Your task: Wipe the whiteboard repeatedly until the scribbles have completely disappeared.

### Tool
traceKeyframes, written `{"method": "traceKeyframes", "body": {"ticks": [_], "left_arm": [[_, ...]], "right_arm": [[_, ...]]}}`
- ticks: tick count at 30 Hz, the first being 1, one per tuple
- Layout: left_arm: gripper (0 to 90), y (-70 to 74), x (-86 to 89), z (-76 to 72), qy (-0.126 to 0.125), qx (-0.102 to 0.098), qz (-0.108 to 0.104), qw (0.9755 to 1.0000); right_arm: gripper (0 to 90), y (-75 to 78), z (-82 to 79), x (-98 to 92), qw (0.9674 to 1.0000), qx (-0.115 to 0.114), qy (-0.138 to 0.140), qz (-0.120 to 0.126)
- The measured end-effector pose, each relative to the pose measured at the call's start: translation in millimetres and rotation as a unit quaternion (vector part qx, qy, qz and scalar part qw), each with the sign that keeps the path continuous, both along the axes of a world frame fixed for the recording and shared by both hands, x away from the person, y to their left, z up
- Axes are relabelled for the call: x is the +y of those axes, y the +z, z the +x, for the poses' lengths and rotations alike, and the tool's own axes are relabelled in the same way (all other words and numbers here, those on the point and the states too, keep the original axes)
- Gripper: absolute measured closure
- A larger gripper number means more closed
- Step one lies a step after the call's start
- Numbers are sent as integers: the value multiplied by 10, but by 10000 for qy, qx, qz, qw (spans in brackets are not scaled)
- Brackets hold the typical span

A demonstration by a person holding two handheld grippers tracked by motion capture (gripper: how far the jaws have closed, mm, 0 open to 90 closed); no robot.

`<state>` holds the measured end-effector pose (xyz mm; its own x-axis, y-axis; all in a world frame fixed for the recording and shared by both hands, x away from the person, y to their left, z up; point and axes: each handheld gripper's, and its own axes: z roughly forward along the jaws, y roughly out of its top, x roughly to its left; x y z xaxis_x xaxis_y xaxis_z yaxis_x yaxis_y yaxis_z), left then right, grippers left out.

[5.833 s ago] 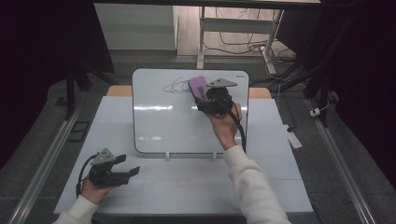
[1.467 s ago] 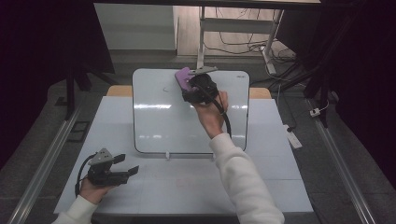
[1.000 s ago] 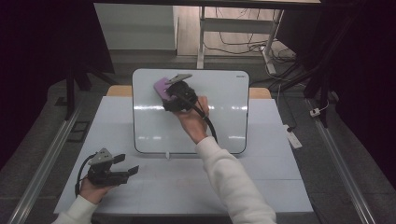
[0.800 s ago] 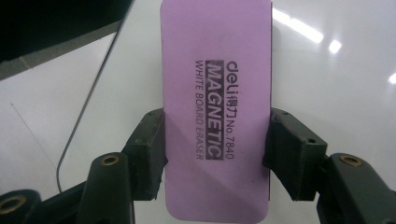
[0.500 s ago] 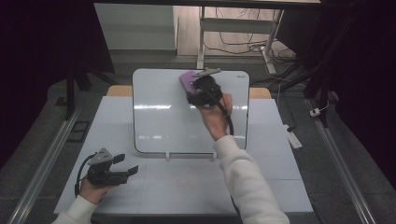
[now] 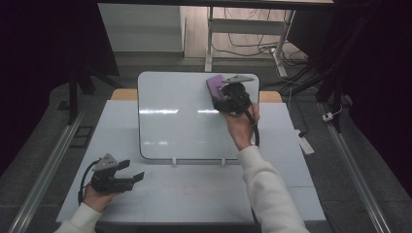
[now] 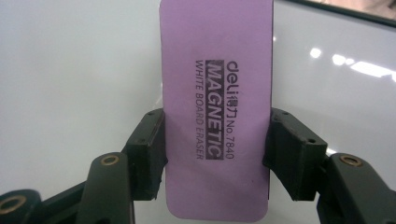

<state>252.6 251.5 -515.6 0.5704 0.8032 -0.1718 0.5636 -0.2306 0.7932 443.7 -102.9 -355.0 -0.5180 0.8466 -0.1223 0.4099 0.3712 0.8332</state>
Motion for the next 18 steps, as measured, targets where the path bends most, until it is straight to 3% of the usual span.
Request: {"method": "traceKeyframes", "body": {"ticks": [6, 14, 17, 18], "left_arm": [[222, -1, 2, -3, -3, -8, 2, 10000], [222, 1, -5, -8, -8, -14, 13, 10000], [222, 0, 5, -10, 1, -11, -4, 10000], [222, -1, 7, -11, 1, -10, -9, 10000]], "right_arm": [[411, -120, -80, 486, 9983, 35, 556, -168], [411, -180, -130, 1016, 9946, 178, 989, -261], [411, -205, -158, 1115, 9930, 151, 1106, -390], [411, -202, -149, 1092, 9927, 188, 1141, -332]]}}
